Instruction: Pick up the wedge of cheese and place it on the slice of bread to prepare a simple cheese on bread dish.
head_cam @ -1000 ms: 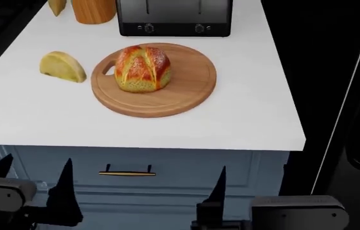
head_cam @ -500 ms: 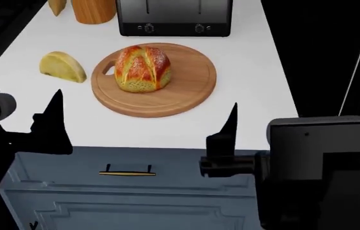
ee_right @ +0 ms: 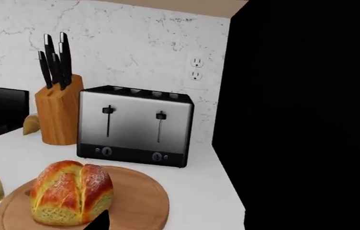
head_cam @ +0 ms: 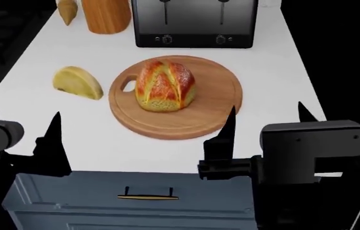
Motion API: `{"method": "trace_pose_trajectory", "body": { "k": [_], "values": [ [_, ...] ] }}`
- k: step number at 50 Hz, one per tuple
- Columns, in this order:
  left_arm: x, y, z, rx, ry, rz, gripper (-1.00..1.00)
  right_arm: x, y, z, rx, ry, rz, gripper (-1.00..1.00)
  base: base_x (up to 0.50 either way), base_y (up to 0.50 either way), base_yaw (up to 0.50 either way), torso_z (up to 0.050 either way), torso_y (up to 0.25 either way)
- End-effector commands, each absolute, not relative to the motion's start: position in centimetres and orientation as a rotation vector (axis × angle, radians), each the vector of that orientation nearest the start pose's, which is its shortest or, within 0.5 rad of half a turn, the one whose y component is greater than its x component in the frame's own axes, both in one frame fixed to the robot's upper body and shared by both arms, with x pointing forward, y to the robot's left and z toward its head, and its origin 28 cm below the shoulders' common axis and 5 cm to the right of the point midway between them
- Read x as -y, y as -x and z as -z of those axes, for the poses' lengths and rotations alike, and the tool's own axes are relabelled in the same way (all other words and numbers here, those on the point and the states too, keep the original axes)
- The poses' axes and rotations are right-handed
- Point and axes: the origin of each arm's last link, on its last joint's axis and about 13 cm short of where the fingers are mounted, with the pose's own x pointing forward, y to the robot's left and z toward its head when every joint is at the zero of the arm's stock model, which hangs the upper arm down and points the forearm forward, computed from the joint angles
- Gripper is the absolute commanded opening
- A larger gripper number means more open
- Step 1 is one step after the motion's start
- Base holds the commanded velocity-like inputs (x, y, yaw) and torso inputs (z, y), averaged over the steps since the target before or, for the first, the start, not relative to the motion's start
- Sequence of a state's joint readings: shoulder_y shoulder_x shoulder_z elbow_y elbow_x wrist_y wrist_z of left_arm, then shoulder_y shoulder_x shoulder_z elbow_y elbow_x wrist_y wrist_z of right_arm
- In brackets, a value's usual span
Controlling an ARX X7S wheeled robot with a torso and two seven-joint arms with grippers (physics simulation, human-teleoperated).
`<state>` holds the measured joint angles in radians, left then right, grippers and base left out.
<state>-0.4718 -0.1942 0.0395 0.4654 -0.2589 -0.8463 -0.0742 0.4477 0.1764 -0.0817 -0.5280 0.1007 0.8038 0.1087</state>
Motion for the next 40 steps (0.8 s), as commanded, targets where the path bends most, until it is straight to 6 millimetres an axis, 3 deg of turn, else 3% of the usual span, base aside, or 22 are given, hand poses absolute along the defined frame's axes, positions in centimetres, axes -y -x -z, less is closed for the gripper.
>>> {"method": "trace_pose_trajectory", "body": {
  "k": [1, 16, 40],
  "values": [
    [-22.51, -26.75, -16.51, 0.065, -0.04, 0.08, 1.0, 10.89, -26.33, -17.15, 0.158, 0.141, 0.023, 1.0, 0.33, 0.27, 0.0, 0.0, 0.0],
    [-22.5, -26.83, -16.52, 0.059, -0.04, 0.082, 1.0, 10.82, -26.22, -17.54, 0.155, 0.151, 0.04, 1.0, 0.21, 0.2, 0.0, 0.0, 0.0],
    [-22.61, -26.83, -16.27, 0.061, -0.038, 0.073, 1.0, 10.42, -26.2, -17.53, 0.161, 0.156, 0.016, 1.0, 0.01, 0.26, 0.0, 0.0, 0.0]
  ]
}}
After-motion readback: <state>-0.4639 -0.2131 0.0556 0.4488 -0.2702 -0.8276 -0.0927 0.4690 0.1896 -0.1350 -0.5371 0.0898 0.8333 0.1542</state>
